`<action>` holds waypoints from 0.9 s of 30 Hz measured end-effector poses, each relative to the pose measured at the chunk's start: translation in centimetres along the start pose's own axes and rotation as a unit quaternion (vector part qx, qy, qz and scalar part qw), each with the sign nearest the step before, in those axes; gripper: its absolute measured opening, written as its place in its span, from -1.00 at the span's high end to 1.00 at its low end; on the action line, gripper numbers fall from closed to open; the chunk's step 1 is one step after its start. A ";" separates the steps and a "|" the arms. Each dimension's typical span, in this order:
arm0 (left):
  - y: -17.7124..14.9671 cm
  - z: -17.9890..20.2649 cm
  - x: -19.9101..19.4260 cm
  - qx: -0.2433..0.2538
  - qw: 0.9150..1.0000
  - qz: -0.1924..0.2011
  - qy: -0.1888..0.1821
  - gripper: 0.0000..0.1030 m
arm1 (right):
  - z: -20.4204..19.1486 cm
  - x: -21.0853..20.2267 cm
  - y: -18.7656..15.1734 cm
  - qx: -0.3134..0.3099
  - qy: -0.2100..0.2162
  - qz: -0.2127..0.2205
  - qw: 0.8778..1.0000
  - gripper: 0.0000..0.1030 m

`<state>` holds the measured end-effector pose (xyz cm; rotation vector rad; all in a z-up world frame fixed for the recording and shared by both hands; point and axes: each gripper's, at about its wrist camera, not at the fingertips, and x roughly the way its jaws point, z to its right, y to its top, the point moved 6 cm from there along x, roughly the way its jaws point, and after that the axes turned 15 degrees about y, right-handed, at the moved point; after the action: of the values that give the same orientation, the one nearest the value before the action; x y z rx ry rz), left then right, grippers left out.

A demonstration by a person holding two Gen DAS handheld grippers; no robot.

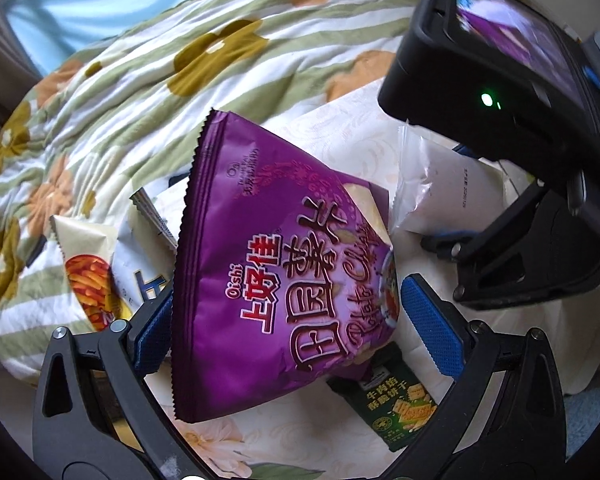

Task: Organize snacks
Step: 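Grasp the purple chip bag with the left tool while the right tool grasps the white square packet, then carry the purple bag and white packet over the box and release the purple bag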

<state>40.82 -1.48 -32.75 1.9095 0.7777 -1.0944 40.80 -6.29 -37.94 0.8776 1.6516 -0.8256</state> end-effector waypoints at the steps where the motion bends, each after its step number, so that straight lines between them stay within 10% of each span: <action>1: -0.2 0.1 -0.2 0.006 1.000 0.003 0.008 -0.88 | -0.1 0.0 -0.1 0.001 0.001 0.001 1.000 -0.22; 9: -0.8 1.7 -2.2 0.050 0.996 0.047 0.054 -0.82 | -0.9 0.0 -1.0 0.005 0.000 0.007 1.000 -0.18; 20: -0.6 0.7 -0.5 0.011 0.999 0.035 -0.006 -0.79 | -1.0 -0.3 -1.9 0.039 0.011 0.032 0.999 -0.17; 23: -0.6 0.5 -0.8 0.017 0.999 0.044 -0.007 -0.50 | -1.0 -0.3 -1.9 0.037 0.007 0.038 0.999 -0.16; 24: -0.7 0.6 -1.0 0.019 0.999 0.045 -0.011 -0.10 | -1.2 -0.4 -2.0 0.038 0.010 0.039 0.998 -0.16; 27: -1.0 0.8 -1.5 0.026 0.999 0.047 0.000 0.04 | -1.6 -0.4 -2.3 0.040 0.013 0.043 0.998 -0.15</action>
<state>39.07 -1.83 -32.00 1.9691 0.6581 -1.0675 38.18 -6.12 -36.95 1.0134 1.6011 -0.8279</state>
